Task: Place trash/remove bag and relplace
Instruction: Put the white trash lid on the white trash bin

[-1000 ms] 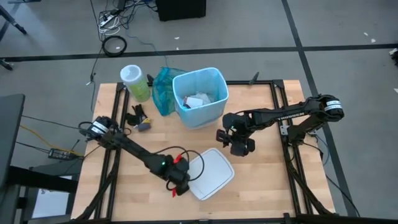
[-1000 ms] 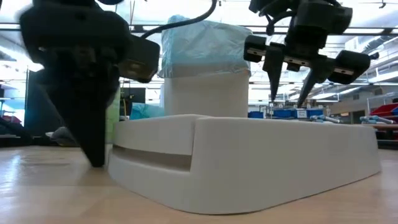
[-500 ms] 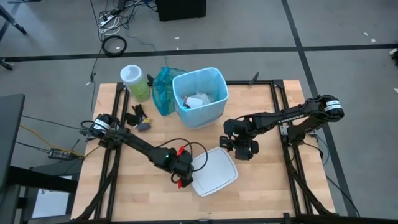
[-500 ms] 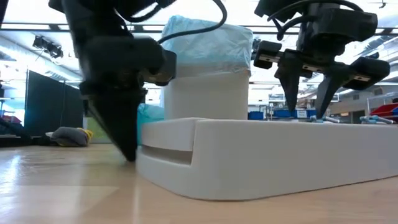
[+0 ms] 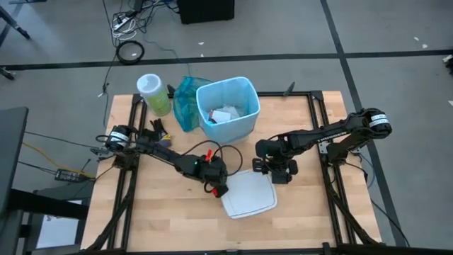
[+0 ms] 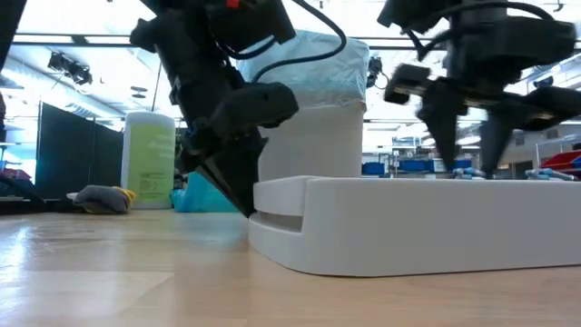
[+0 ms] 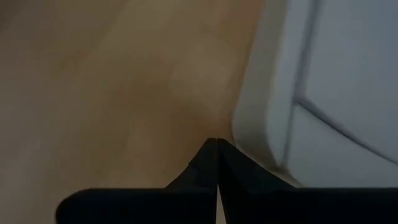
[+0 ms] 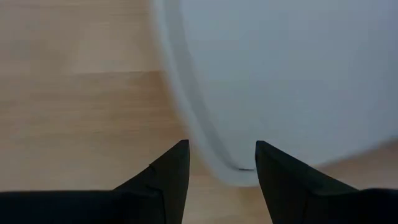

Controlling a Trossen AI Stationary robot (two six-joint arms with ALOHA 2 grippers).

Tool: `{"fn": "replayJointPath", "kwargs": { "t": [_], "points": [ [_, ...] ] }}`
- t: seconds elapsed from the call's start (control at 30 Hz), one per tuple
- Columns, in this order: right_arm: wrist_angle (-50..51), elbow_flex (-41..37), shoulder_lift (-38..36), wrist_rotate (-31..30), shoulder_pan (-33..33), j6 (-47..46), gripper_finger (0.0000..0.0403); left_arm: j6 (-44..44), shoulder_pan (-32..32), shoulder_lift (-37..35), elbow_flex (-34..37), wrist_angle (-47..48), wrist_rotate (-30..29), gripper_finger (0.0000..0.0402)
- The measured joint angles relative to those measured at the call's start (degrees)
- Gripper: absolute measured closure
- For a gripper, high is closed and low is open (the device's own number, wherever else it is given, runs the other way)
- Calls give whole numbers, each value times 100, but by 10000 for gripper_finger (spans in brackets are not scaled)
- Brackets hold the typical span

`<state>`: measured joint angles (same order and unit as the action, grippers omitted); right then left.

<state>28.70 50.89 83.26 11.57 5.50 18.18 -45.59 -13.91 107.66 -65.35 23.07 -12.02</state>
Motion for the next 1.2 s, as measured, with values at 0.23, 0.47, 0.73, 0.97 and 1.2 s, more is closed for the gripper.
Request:
{"fn": "replayJointPath", "kwargs": {
  "t": [0.23, 0.47, 0.73, 0.97, 1.2],
  "points": [
    [677, 0, 0, -17, 53, 487, 237, 3, 80, -31, -1, 23, 312, 394],
    [369, 0, 0, -2, 186, 647, 249, 1, -64, -481, -6, 483, 296, 396],
    [-274, -517, 7, -192, 889, 718, 252, -291, -460, -1047, -10, 1290, 147, 396],
    [-520, -819, -2, -736, 1179, 541, 254, -587, -612, -1071, -10, 1308, 112, 397],
    [-492, -815, 2, -1189, 1211, 321, 330, -588, -614, -1071, -10, 1268, 112, 397]
  ]
}}
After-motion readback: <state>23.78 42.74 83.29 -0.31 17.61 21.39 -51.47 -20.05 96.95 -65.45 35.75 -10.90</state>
